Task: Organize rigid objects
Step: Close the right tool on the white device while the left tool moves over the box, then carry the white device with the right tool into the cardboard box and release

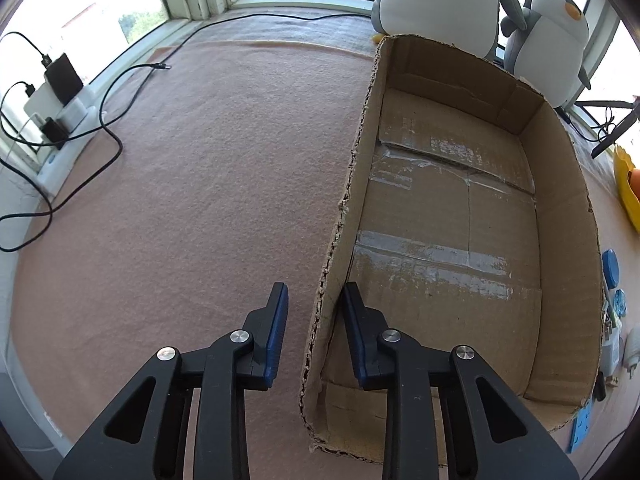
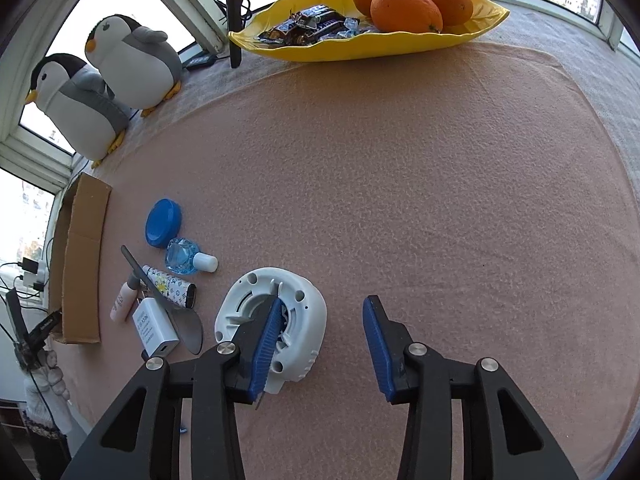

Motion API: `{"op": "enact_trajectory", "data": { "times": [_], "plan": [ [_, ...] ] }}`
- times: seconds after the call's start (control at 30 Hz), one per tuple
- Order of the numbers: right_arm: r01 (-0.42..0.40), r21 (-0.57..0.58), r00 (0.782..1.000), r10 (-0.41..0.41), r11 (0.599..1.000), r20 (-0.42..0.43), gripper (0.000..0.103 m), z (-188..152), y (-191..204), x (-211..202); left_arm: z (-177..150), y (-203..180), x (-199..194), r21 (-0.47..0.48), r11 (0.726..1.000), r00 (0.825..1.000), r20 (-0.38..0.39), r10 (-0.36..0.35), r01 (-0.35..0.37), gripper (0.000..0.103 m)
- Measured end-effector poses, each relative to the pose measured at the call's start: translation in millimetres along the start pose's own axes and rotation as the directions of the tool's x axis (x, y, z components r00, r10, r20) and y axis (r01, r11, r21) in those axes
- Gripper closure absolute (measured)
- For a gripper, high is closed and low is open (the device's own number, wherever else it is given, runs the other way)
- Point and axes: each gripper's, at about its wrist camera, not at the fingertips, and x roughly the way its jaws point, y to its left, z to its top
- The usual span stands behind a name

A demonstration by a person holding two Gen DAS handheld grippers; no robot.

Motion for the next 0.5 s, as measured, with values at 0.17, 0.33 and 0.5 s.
{"op": "enact_trajectory", "data": {
  "times": [0.17, 0.33, 0.5],
  "plan": [
    [-0.014, -0.021, 1.0, 0.013, 1.0, -0.027, 0.071, 3, 6, 4, 3, -1, 2, 0.008, 1.0, 1.0, 0.003, 0.009, -0.009, 0.077],
    [-0.014, -0.038, 0.999, 0.012, 0.999, -0.039, 0.081, 1, 12, 2, 2, -3, 2, 0.017, 1.0, 1.0, 0.003, 0.018, -0.019, 0.077],
    [-0.036, 0.018, 0.999, 0.036, 0.999, -0.01, 0.083, -9, 7, -4, 3, -3, 2, 0.025, 1.0, 1.0, -0.001, 0.011, -0.011, 0.079]
  ]
}}
